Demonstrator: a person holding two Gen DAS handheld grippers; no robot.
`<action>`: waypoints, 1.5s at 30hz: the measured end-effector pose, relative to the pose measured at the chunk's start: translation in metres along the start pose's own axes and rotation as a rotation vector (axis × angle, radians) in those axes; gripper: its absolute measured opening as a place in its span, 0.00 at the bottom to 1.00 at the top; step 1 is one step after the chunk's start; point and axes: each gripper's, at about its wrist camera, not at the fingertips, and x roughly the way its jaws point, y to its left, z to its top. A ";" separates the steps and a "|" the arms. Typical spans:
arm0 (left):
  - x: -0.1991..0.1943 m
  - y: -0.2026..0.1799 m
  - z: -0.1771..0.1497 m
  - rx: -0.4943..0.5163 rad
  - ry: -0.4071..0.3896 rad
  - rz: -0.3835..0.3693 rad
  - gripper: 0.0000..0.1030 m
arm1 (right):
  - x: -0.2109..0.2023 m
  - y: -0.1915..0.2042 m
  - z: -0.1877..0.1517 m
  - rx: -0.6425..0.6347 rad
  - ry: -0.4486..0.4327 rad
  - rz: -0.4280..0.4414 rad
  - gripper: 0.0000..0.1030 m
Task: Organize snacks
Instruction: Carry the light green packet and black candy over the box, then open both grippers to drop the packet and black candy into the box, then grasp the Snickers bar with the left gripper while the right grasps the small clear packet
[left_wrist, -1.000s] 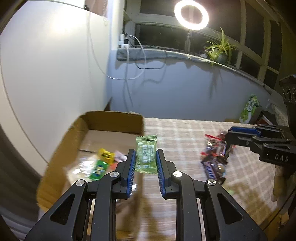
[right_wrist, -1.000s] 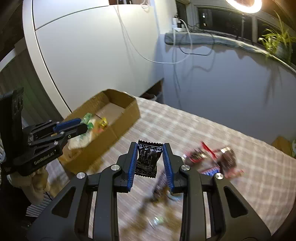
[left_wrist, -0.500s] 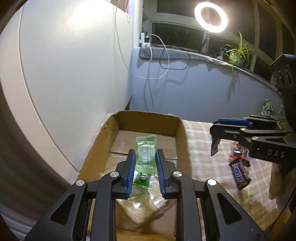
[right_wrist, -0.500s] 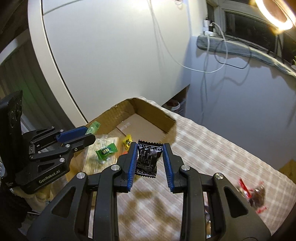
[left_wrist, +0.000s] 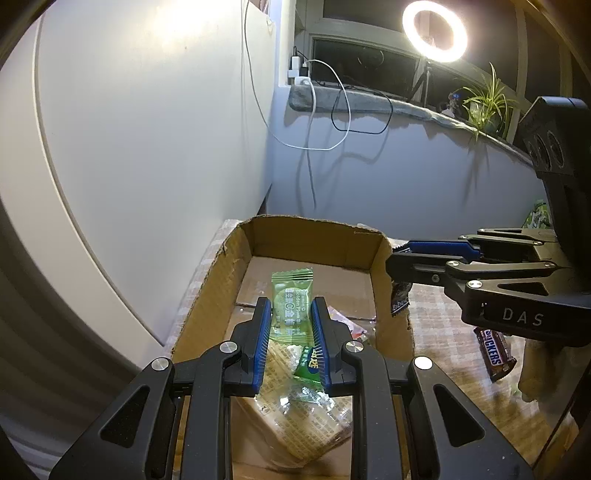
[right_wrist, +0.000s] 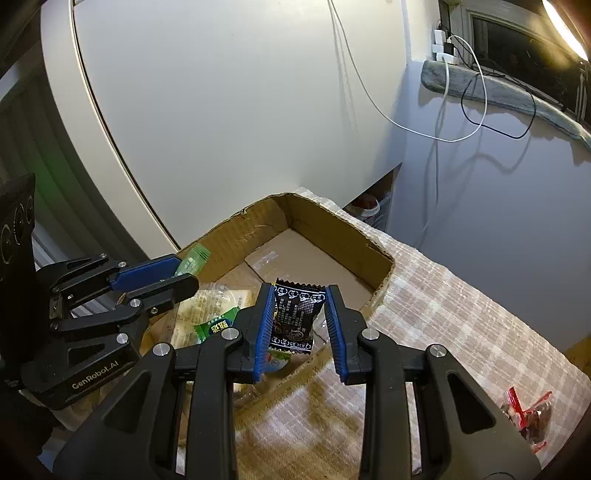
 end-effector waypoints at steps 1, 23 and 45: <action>0.001 0.000 0.000 -0.003 0.001 0.001 0.20 | 0.001 0.000 0.000 -0.001 0.002 0.001 0.28; -0.012 0.006 0.002 -0.026 -0.021 0.035 0.56 | -0.018 0.001 0.010 -0.022 -0.050 -0.046 0.76; -0.038 -0.061 -0.010 0.018 -0.042 -0.106 0.65 | -0.128 -0.052 -0.066 0.056 -0.077 -0.150 0.96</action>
